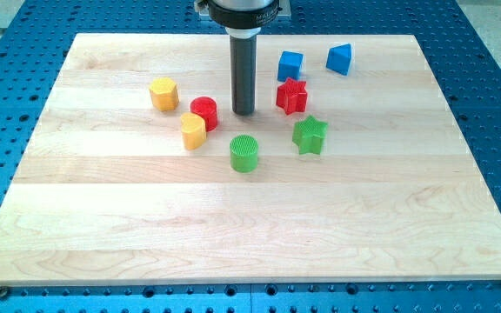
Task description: Separate the red circle heart from the hexagon
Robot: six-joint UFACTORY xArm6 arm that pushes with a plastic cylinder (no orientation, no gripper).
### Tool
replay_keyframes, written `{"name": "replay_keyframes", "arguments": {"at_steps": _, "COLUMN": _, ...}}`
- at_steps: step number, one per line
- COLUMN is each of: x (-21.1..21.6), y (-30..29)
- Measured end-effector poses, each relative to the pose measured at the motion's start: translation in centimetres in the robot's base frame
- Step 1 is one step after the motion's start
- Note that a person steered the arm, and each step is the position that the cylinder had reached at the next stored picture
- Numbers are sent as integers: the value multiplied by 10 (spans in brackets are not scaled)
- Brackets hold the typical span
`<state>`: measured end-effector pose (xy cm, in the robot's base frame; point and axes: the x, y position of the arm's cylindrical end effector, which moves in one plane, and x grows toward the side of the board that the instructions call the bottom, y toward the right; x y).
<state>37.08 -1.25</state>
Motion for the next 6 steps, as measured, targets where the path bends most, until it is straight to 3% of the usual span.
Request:
{"name": "replay_keyframes", "arguments": {"at_steps": 1, "x": 4, "y": -61}}
{"name": "replay_keyframes", "arguments": {"at_steps": 2, "x": 34, "y": -119}}
{"name": "replay_keyframes", "arguments": {"at_steps": 3, "x": 4, "y": -106}}
{"name": "replay_keyframes", "arguments": {"at_steps": 4, "x": 12, "y": -71}}
{"name": "replay_keyframes", "arguments": {"at_steps": 6, "x": 64, "y": -80}}
